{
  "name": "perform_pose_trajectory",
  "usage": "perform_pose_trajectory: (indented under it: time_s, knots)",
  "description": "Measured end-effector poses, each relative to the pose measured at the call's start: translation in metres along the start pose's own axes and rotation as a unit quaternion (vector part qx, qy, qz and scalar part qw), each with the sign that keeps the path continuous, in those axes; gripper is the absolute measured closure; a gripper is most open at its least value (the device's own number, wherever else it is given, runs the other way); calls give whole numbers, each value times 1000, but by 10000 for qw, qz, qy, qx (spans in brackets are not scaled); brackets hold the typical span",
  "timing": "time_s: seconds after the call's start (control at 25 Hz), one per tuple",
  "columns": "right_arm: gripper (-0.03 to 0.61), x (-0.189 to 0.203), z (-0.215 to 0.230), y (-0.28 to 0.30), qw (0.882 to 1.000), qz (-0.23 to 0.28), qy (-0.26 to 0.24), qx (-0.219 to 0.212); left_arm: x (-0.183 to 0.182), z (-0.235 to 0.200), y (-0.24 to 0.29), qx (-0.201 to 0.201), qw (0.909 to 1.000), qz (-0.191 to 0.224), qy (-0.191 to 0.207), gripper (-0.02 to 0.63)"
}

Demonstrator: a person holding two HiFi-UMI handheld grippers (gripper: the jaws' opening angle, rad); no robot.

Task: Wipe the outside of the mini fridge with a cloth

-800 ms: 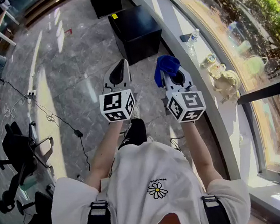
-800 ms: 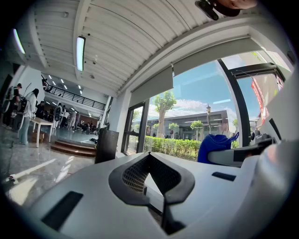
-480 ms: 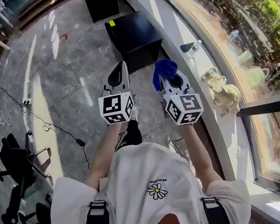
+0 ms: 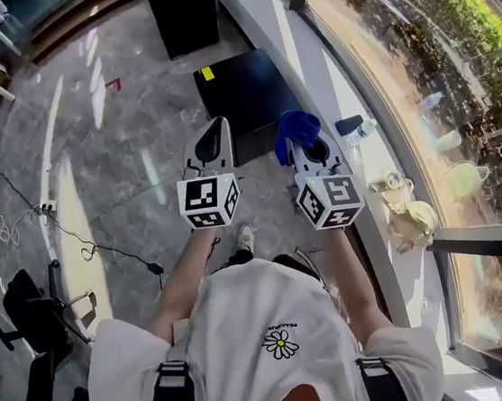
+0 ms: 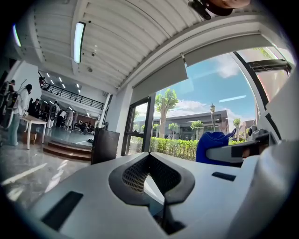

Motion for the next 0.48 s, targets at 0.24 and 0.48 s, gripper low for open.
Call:
perform_pose_trajectory:
  time_s: [0.24, 0.48]
  knots:
    - [526, 1, 15, 44, 9996, -101, 34, -251, -1, -11, 42, -106, 9999, -31, -24, 609]
    - [526, -10, 30, 72, 9987, -186, -25, -467, -9, -23, 58, -528, 9986, -4, 66, 609]
Point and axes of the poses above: the fingertips, and each gripper's own axes: y forward along the fingers, z to its right, x out of its underside, the point moved 4 cm from there along -y, backward along the fingers, and after that the axes turned 6 degrees about x, right-handed, at the moved point
